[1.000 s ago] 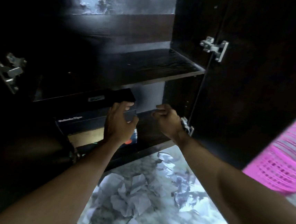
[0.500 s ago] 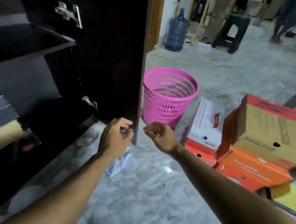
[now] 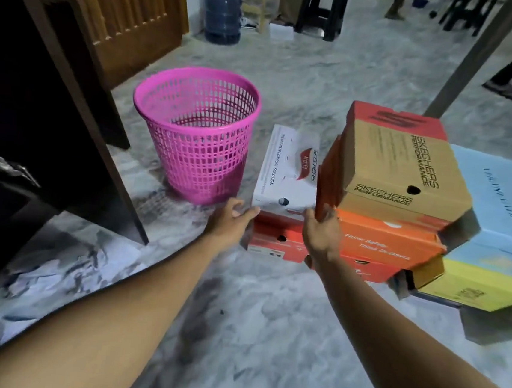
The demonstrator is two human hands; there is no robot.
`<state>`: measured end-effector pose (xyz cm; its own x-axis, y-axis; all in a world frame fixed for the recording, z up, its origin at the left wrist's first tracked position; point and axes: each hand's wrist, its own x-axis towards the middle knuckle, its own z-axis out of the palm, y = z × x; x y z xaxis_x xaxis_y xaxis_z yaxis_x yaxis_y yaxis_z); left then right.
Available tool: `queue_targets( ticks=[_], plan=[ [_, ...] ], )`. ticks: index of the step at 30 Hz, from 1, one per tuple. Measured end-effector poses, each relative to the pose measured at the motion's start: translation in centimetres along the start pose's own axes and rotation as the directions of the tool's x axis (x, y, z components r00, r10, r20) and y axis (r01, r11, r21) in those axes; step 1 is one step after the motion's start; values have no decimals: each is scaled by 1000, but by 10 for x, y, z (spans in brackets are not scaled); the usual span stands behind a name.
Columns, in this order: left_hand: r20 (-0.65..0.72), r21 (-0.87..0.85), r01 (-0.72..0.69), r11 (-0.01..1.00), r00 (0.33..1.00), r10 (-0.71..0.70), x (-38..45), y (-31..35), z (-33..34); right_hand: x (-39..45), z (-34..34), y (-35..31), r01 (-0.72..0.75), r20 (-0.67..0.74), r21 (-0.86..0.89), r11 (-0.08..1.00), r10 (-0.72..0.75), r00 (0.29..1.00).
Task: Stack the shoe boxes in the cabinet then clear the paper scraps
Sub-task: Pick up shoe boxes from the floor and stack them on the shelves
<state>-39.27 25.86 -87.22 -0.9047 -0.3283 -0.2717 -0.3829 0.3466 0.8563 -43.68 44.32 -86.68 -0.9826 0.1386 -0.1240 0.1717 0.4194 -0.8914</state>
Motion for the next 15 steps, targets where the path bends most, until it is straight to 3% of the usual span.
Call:
queue_targets(
  ticks=[5,9,12,15],
  plan=[
    [80,-58,-5,998,997,9,53,12,30,33,13,10,-3,115,3,1000,3,993],
    [92,-86,7,996,996,0,65,7,39,46,17,15,-38,93,42,998,34,995],
    [50,-150,78,986,996,-71,57,-5,31,40,22,22,-29,41,-42,999,31,999],
    [119,-177,213,961,974,-194,50,-14,13,33,22,33,-94,91,-139,986,107,990]
  ],
)
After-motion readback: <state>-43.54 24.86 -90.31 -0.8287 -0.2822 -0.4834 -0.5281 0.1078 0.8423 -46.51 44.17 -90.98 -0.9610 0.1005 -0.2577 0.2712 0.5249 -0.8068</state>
